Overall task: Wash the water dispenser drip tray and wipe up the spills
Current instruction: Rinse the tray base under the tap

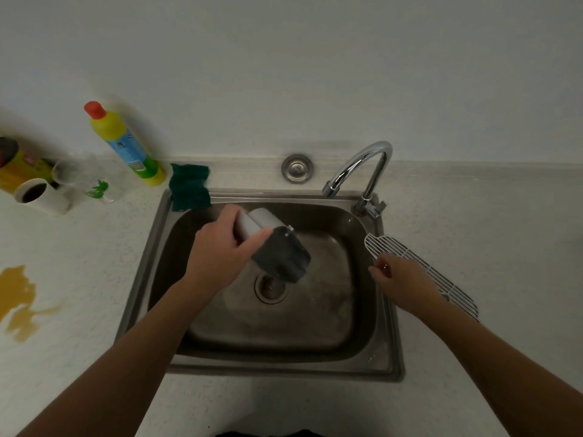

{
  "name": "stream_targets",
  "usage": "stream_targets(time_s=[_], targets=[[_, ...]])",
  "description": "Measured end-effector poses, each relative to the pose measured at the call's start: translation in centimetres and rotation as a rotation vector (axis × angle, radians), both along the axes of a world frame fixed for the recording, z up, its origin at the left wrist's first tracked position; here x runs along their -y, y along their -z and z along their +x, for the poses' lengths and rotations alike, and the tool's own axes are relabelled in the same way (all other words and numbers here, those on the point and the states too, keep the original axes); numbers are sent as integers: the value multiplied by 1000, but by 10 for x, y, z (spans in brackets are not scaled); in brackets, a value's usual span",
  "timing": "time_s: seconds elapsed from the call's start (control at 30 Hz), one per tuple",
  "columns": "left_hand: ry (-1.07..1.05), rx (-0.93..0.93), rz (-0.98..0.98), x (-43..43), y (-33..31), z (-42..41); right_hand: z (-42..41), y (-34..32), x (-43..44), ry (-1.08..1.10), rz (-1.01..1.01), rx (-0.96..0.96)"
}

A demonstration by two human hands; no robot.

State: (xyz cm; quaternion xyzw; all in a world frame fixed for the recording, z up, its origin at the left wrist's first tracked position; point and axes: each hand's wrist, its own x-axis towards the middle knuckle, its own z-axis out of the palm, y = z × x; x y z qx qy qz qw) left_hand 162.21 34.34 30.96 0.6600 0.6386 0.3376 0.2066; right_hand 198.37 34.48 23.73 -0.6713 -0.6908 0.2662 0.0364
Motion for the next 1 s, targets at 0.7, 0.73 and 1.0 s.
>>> stream_targets(time_s=[0.7,0.73,1.0], targets=[[-294,450,-147,18,24,-14,3,-25,-127,118,123,275],[-353,569,-206,22,28,-14,3,-26,-129,114,134,287],[-612,994,-473,32,49,-23,-13,-14,-117,-173,222,408]])
